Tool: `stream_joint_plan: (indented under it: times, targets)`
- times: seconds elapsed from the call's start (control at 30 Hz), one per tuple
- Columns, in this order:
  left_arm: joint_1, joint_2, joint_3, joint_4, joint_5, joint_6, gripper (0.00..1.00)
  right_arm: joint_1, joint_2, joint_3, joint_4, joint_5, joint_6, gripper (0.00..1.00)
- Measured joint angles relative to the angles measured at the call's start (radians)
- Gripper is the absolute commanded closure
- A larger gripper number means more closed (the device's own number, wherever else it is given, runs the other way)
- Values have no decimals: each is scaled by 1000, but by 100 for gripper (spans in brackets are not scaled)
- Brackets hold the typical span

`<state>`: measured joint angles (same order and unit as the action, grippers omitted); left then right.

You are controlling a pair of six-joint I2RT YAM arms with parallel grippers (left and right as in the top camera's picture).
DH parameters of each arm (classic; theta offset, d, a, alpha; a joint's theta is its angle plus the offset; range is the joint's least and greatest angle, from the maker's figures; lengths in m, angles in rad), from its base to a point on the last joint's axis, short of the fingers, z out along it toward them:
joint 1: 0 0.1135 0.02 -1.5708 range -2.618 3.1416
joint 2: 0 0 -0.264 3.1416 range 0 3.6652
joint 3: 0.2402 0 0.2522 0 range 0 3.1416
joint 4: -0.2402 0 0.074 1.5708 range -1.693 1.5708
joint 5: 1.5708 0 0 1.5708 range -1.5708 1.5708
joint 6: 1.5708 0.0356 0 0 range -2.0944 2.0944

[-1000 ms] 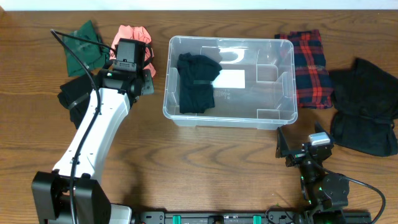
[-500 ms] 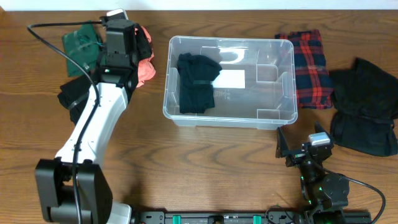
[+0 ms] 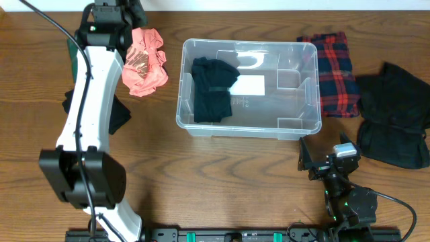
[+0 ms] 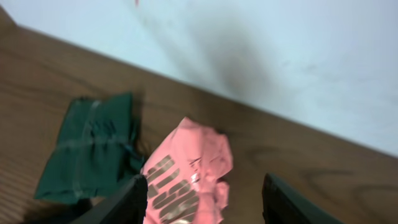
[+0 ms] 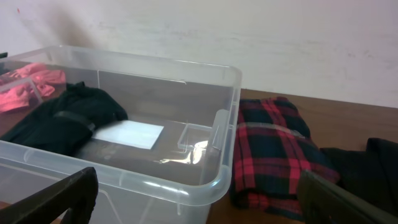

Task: Pack container
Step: 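Move the left gripper above the pink shirt, then grasp the pink shirt with the left gripper and lift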

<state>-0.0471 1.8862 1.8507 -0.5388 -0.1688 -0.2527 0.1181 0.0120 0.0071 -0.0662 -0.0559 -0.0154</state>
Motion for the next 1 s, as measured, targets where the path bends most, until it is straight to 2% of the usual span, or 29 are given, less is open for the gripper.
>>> stream_joint_plan:
  times: [0.37,0.67,1.0]
  targets:
    - [5,249,1,55,-3,52,39,0,0,0,0,0,0,1]
    - [5,317,1,83,5,63,29,0,0,0,0,0,0,1]
    - [1,399,1,68,5,67,28,0,0,0,0,0,0,1]
